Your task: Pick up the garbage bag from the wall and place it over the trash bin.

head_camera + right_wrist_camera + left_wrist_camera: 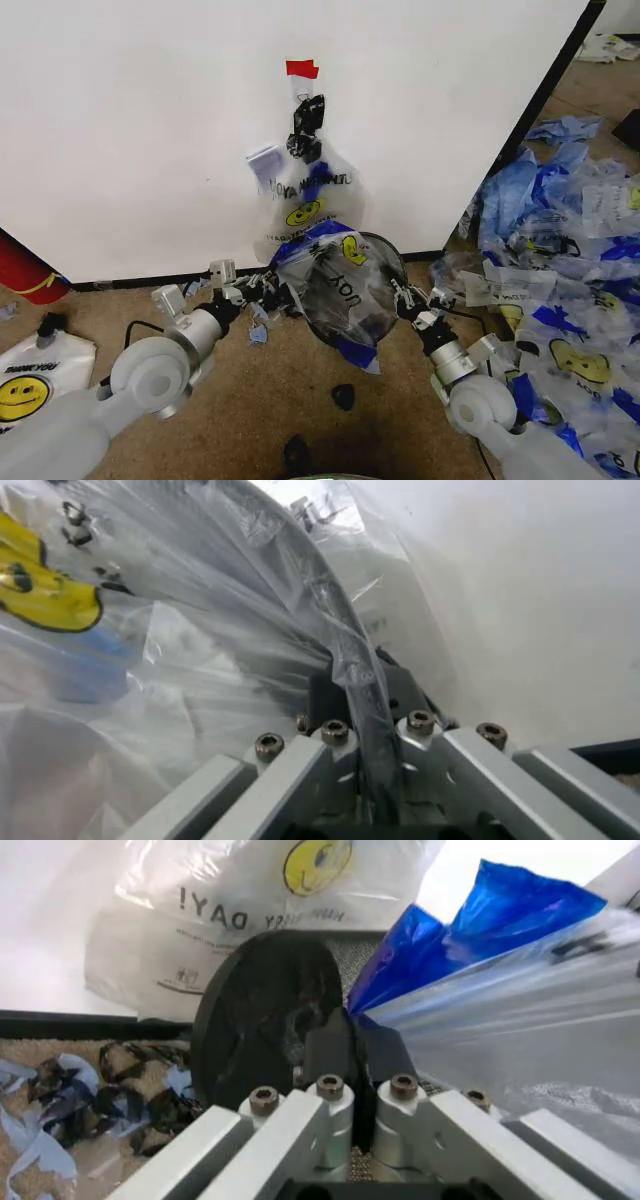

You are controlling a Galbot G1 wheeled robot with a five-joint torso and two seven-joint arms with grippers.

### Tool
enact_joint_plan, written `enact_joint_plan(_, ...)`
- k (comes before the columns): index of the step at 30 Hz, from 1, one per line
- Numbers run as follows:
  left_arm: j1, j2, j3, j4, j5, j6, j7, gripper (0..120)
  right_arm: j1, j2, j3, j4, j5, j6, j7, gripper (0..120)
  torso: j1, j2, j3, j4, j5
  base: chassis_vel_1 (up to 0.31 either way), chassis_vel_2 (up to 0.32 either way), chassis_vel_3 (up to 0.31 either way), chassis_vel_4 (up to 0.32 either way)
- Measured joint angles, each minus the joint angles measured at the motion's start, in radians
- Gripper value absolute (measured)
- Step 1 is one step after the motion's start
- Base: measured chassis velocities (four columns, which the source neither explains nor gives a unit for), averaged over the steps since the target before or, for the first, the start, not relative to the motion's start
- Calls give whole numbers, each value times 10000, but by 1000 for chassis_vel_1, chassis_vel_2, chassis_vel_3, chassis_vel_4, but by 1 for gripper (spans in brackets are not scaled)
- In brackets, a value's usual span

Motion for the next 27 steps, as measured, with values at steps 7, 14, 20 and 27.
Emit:
enact_joint_plan(7,-36,-322,145,350,150,-69,72,0,-31,-60,42,188,280,-114,142,0,0,0,0,0,0,0,0,0,0)
enact_joint_plan(14,-39,-546,250,654,294,-125,132,0,-7,-122,82,206,492,-176,174,0,0,0,0,0,0,0,0,0,0)
enact_joint_plan(20,-37,-667,323,759,424,-214,153,0,77,-120,62,211,580,-224,238,0,0,0,0,-1,0,0,0,0,0)
enact_joint_plan(27,21,-614,156,608,465,-737,415,8,129,-38,-54,-75,282,-206,257,0,0,0,0,0,-1,0,0,0,0)
